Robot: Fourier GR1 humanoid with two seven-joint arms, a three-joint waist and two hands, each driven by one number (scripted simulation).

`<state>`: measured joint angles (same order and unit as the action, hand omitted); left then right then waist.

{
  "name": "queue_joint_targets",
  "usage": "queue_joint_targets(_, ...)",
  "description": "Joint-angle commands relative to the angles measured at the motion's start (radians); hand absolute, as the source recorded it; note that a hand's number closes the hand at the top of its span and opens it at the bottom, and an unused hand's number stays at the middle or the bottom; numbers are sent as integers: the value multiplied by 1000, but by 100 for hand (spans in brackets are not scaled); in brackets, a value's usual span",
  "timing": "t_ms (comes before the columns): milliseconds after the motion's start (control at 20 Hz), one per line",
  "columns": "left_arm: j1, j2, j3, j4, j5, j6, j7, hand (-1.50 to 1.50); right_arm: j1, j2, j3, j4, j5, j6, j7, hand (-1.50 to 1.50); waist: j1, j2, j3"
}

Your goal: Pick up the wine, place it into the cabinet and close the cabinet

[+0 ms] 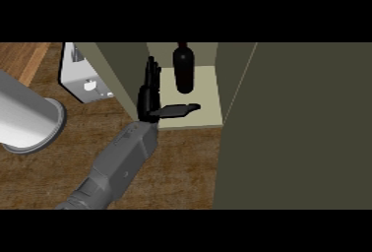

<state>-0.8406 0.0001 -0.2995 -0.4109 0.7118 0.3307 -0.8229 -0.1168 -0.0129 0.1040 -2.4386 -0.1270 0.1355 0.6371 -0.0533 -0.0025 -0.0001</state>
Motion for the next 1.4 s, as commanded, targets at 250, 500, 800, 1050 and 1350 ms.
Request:
queue_joint_targets(250, 279, 0, -358, -511, 64, 321, 66, -150, 54, -29, -80, -60, -68, 22, -26, -150, 48, -5, 1)
queue_joint_targets(500, 453, 0, -417, -746, -39, 391, 83, -150, 77, -10, -17, -96, -5, -7, 2, -150, 65, -7, 1)
queue_joint_targets(800, 578, 43, -467, -989, -119, 495, 163, -150, 95, -33, -44, -119, -40, 0, -7, -150, 58, -2, 1)
queue_joint_targets(1050, 695, 95, -510, -1130, -194, 553, 217, -150, 114, -38, -79, -64, -72, 28, -59, -150, 55, 0, 1)
queue_joint_targets(1350, 841, 196, -552, -1359, -217, 490, 221, -150, 87, -26, -31, -65, -57, 18, -12, -150, 58, 0, 0)
